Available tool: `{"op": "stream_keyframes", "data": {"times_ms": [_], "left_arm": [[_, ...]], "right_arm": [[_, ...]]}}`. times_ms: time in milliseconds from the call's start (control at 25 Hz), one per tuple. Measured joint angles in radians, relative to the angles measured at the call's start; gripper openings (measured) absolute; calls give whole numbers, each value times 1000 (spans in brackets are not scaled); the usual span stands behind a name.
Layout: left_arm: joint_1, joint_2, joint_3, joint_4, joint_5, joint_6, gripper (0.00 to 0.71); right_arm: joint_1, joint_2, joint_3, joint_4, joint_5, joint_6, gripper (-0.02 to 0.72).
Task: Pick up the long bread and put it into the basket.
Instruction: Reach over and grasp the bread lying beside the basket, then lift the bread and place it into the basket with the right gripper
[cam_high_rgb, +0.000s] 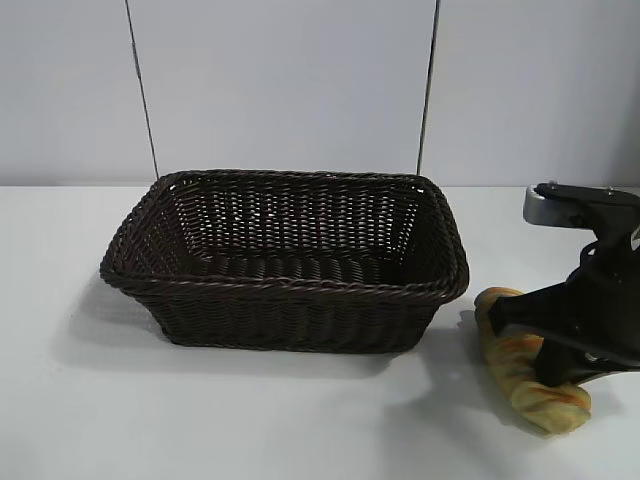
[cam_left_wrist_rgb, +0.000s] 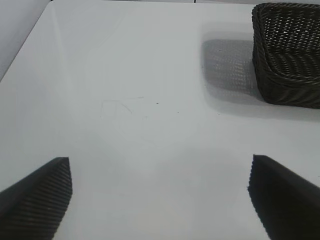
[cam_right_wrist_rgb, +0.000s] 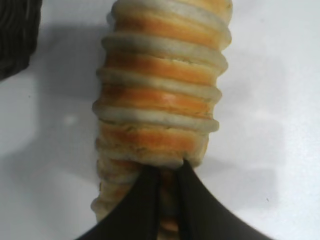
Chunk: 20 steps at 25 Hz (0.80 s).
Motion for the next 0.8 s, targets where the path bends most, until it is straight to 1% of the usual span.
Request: {"op": "stream_keyframes", "data": {"times_ms": [280,400,560,800], "left_arm": [[0,0,0,0,0,0,691],[0,0,0,0,0,0,691],[0,0,0,0,0,0,691],[0,0,0,0,0,0,691]], "right_arm": [[0,-123,-211,-12,255,0,50],[0,-135,-294,-20,340,0,50],[0,-134,-383,-22,397,-1,45],[0,-134,-466,-22,430,-4,45]]}}
